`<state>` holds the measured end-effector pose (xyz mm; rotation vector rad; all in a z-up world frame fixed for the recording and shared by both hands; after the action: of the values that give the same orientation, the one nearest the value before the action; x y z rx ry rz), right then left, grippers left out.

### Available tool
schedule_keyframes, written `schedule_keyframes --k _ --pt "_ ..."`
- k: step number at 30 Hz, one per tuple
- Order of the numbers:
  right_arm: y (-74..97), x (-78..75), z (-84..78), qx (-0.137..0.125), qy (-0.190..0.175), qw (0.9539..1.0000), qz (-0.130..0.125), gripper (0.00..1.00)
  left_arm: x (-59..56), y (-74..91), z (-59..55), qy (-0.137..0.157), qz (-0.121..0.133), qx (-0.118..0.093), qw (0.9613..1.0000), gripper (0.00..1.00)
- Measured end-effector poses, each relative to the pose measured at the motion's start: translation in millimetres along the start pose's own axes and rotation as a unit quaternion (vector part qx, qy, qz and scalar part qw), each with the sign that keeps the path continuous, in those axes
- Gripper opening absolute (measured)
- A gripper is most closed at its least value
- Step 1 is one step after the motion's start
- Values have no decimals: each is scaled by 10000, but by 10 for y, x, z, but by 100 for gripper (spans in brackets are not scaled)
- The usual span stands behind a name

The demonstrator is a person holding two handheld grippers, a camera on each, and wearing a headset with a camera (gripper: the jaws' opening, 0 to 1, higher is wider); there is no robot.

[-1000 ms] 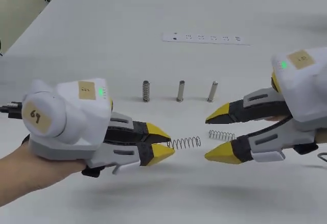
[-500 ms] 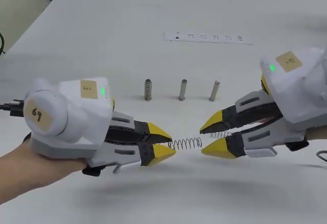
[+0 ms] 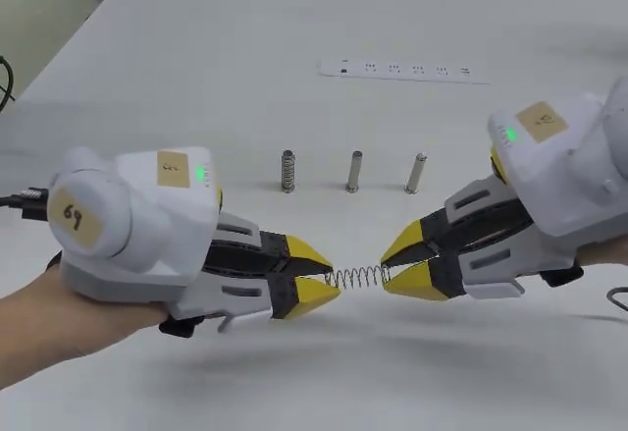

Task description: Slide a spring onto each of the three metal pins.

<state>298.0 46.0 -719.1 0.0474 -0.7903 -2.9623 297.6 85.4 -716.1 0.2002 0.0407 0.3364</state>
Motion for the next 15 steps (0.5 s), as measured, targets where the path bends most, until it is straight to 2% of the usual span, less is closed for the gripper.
schedule_keyframes --k 8,15 --pt "33 -39 7 62 27 10000 7 6 -8 -5 -15 39 -20 31 10000 2" --pt "65 -40 77 114 93 9999 10 6 -3 -25 -12 63 -16 -1 10000 2"
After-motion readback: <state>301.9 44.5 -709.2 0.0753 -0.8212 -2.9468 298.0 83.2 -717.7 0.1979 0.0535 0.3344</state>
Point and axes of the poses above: the centre of the closed fingertips' face, and the gripper's own axes: y roughly backward along the fingers, x roughly to its left, z roughly out of its top, the point moved 1 cm from there along y, roughly backward along the fingers, and after that the axes turned 14 degrees about -x, right-handed, at the moved point
